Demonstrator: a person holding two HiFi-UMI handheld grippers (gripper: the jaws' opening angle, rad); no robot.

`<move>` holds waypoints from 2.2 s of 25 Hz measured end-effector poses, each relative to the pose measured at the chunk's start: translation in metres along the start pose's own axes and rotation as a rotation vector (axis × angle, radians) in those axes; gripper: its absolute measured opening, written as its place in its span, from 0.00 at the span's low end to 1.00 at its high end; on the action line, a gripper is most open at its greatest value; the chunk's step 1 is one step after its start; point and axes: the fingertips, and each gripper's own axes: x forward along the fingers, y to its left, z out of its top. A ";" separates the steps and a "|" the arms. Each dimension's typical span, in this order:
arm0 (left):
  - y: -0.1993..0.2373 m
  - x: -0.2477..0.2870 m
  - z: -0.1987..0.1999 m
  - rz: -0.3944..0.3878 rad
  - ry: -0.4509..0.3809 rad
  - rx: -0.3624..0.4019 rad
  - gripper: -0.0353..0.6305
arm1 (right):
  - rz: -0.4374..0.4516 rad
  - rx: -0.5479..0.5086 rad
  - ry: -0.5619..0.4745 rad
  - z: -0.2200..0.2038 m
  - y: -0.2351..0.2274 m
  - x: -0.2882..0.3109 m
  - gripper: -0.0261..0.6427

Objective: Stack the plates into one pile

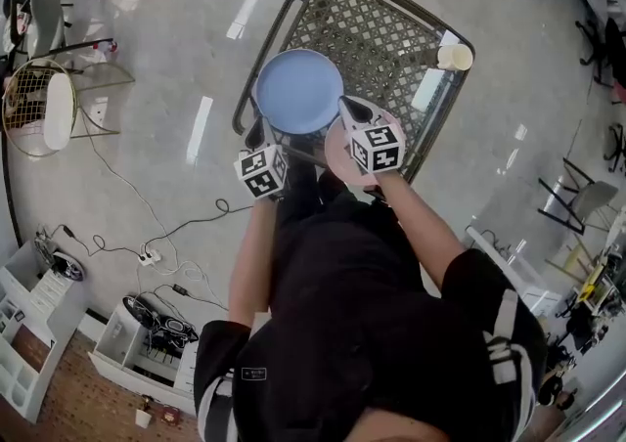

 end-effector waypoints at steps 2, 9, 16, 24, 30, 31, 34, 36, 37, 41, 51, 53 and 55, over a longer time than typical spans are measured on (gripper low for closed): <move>0.006 0.016 0.000 -0.005 0.031 -0.001 0.08 | -0.014 0.000 0.038 -0.001 -0.006 0.017 0.06; 0.019 0.069 -0.037 -0.028 0.199 -0.040 0.19 | -0.065 0.035 0.198 -0.029 -0.040 0.064 0.17; 0.043 0.092 -0.073 -0.014 0.309 -0.061 0.27 | -0.148 0.066 0.322 -0.060 -0.065 0.091 0.19; 0.051 0.109 -0.093 -0.024 0.359 -0.034 0.25 | -0.171 0.122 0.416 -0.089 -0.083 0.107 0.18; 0.041 0.113 -0.095 -0.061 0.367 -0.033 0.16 | -0.178 0.173 0.420 -0.096 -0.088 0.105 0.07; 0.041 0.114 -0.094 -0.061 0.364 -0.039 0.16 | -0.179 0.175 0.420 -0.096 -0.088 0.106 0.07; 0.046 0.114 -0.084 -0.054 0.340 -0.048 0.15 | -0.174 0.176 0.415 -0.094 -0.085 0.111 0.07; 0.048 0.111 -0.077 -0.052 0.317 -0.044 0.15 | -0.169 0.178 0.397 -0.091 -0.081 0.110 0.07; 0.048 0.107 -0.073 -0.052 0.303 -0.041 0.14 | -0.163 0.185 0.384 -0.089 -0.079 0.108 0.07; 0.051 0.091 -0.050 -0.040 0.238 -0.045 0.13 | -0.146 0.209 0.332 -0.071 -0.068 0.101 0.07; 0.025 0.042 0.003 -0.055 0.131 -0.019 0.13 | -0.135 0.204 0.197 -0.017 -0.057 0.046 0.07; 0.013 0.034 0.009 -0.070 0.117 0.001 0.13 | -0.142 0.208 0.172 -0.013 -0.060 0.032 0.07; 0.000 0.028 0.012 -0.083 0.106 0.024 0.13 | -0.155 0.217 0.148 -0.012 -0.064 0.015 0.07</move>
